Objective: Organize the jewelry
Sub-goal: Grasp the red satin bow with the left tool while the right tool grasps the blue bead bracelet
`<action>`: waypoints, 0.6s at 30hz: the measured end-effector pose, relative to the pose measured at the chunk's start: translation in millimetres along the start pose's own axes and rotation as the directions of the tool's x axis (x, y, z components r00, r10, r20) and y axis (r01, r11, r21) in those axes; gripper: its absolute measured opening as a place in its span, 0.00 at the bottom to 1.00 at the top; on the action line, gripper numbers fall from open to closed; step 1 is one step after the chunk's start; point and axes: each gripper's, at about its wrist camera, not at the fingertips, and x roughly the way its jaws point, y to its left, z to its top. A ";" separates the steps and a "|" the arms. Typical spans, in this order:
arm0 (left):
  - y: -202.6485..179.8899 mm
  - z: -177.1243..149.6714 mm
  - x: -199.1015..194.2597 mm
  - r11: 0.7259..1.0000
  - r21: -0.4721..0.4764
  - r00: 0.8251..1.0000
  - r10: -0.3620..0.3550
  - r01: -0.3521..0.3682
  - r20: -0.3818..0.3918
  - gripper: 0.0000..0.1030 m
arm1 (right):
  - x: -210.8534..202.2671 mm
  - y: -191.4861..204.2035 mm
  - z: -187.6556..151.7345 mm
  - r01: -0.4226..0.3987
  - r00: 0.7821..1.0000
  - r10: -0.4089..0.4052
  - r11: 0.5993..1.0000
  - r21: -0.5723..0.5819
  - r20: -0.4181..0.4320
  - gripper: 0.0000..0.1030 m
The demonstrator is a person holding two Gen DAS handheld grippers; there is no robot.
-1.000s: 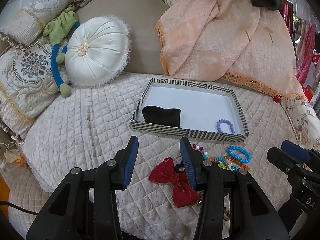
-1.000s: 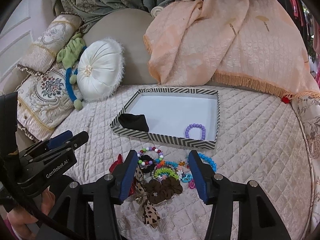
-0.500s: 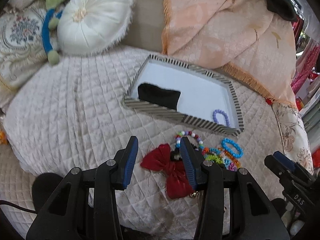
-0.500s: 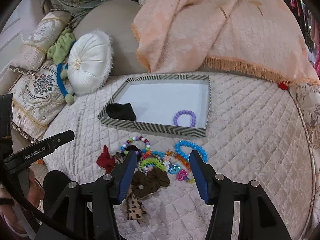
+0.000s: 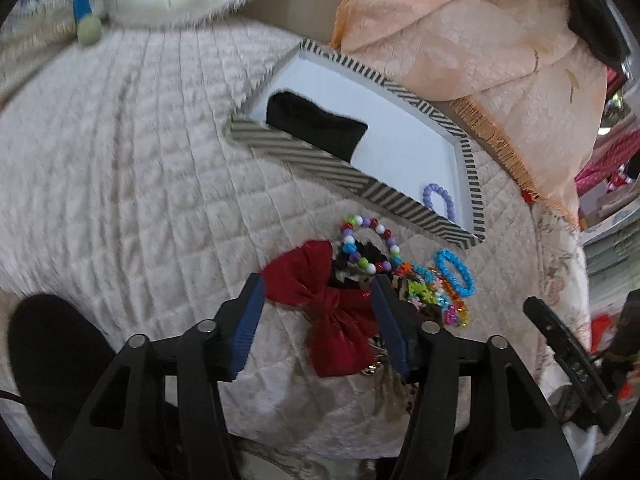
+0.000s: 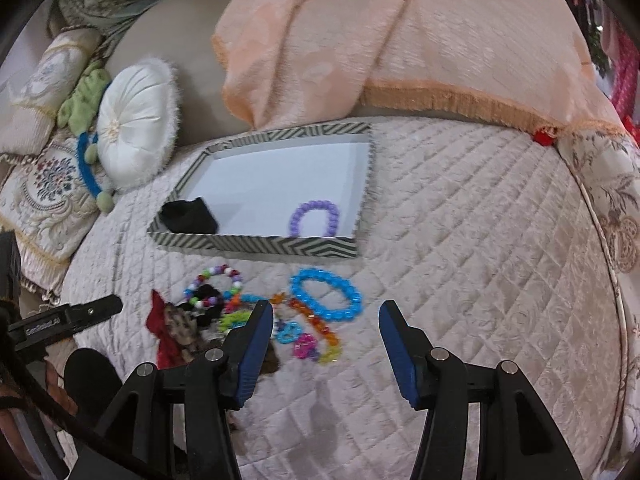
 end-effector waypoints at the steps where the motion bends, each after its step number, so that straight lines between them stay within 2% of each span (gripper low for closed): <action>1: 1.3 0.3 3.5 1.000 -0.014 1.000 -0.007 0.007 -0.014 0.55 | 2.7 -2.7 0.5 0.001 1.000 -0.001 1.000 0.002 -0.006 0.51; 8: 9.1 -1.3 35.2 0.995 -0.102 0.994 -0.034 0.024 -0.100 0.55 | 32.6 -16.2 1.2 -0.009 0.999 0.008 1.000 -0.021 -0.050 0.51; 11: 13.8 -3.8 49.6 0.988 -0.148 0.989 -0.053 0.032 -0.138 0.55 | 48.6 -13.9 3.5 -0.007 0.998 0.002 0.998 -0.067 -0.069 0.51; 18: 8.8 -0.1 61.8 0.985 -0.171 0.990 -0.040 0.017 -0.134 0.55 | 84.8 -14.5 11.4 -0.037 0.994 0.027 0.994 -0.104 -0.102 0.46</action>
